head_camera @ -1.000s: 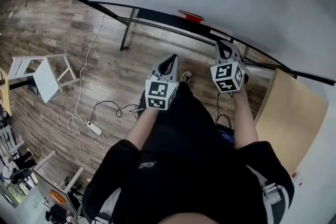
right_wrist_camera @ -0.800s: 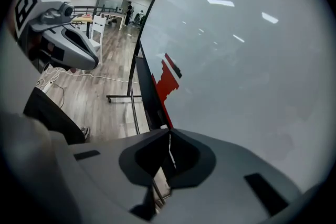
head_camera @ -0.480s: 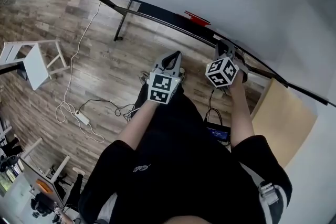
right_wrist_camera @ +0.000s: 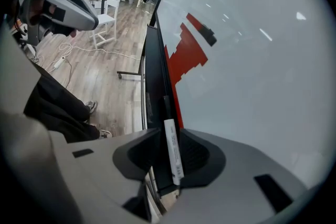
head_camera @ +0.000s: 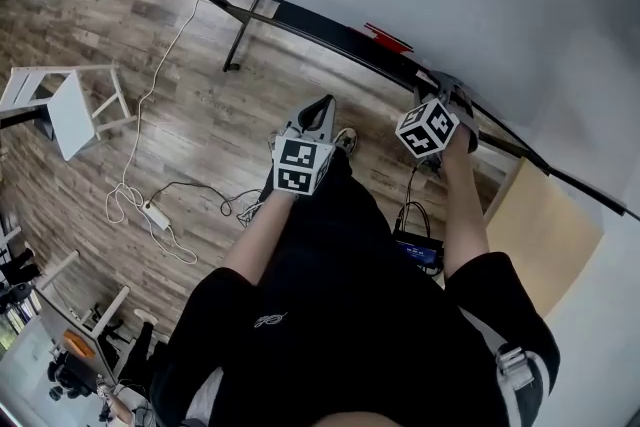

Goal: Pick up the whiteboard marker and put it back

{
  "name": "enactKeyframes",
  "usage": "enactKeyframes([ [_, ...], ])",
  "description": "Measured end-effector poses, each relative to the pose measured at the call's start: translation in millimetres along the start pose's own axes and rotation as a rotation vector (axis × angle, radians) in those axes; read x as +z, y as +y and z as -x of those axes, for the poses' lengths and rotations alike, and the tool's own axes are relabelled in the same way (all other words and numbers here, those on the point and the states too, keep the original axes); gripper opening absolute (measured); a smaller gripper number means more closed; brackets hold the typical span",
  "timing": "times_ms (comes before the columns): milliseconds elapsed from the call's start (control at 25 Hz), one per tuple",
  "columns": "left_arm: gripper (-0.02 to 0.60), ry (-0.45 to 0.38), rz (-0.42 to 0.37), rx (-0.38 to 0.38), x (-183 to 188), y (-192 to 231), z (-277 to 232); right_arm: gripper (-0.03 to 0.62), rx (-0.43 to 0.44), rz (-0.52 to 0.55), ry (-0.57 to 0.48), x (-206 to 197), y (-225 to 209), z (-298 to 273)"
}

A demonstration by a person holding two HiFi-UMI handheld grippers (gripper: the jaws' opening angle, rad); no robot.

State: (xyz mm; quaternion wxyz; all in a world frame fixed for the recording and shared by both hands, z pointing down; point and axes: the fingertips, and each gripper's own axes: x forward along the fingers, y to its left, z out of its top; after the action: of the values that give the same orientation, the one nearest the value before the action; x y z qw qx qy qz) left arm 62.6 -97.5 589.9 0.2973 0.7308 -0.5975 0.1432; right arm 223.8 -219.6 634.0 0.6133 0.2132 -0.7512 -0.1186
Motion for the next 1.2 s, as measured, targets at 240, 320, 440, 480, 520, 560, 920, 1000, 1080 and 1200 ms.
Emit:
enactKeyframes([
  [240, 0.006, -0.002, 0.016, 0.01, 0.6, 4.5, 2.3, 0.06, -0.022, 0.056, 0.047, 0.2, 0.7, -5.3],
  [320, 0.006, -0.003, 0.02, 0.011, -0.7, 3.3, -1.1, 0.06, -0.021, 0.068, 0.051, -1.9, 0.7, -8.3],
  [440, 0.006, -0.003, 0.023, 0.009, -2.7, 3.5, -3.8, 0.054, -0.024, 0.091, 0.053, -1.0, 2.6, -11.1],
  [480, 0.006, -0.004, 0.023, 0.007, -2.4, 3.4, -3.9, 0.05, -0.029, 0.098, 0.054, 0.0, 2.6, -10.8],
  [520, 0.006, -0.005, 0.023, 0.005, -1.7, 3.1, -3.6, 0.048, -0.038, 0.103, 0.054, 1.5, 1.9, -9.9],
  [560, 0.006, -0.006, 0.021, 0.003, -0.5, 2.6, -2.9, 0.048, -0.045, 0.106, 0.055, 2.9, 1.1, -8.8],
  [920, 0.006, -0.012, 0.007, 0.002, 1.1, -6.3, 5.6, 0.044, -0.076, 0.133, 0.084, -0.2, 4.3, -11.4],
  [1000, 0.006, -0.012, 0.008, 0.011, -1.5, -5.7, 10.5, 0.044, -0.091, 0.143, 0.077, 2.0, 4.5, -11.5],
  [1080, 0.006, -0.012, 0.009, 0.02, -5.2, -6.3, 14.4, 0.044, -0.098, 0.153, 0.07, 2.2, 4.0, -11.1],
  [1200, 0.006, -0.006, 0.011, 0.03, -12.7, -9.2, 21.9, 0.048, -0.104, 0.169, 0.073, -0.3, 4.3, -7.5],
])
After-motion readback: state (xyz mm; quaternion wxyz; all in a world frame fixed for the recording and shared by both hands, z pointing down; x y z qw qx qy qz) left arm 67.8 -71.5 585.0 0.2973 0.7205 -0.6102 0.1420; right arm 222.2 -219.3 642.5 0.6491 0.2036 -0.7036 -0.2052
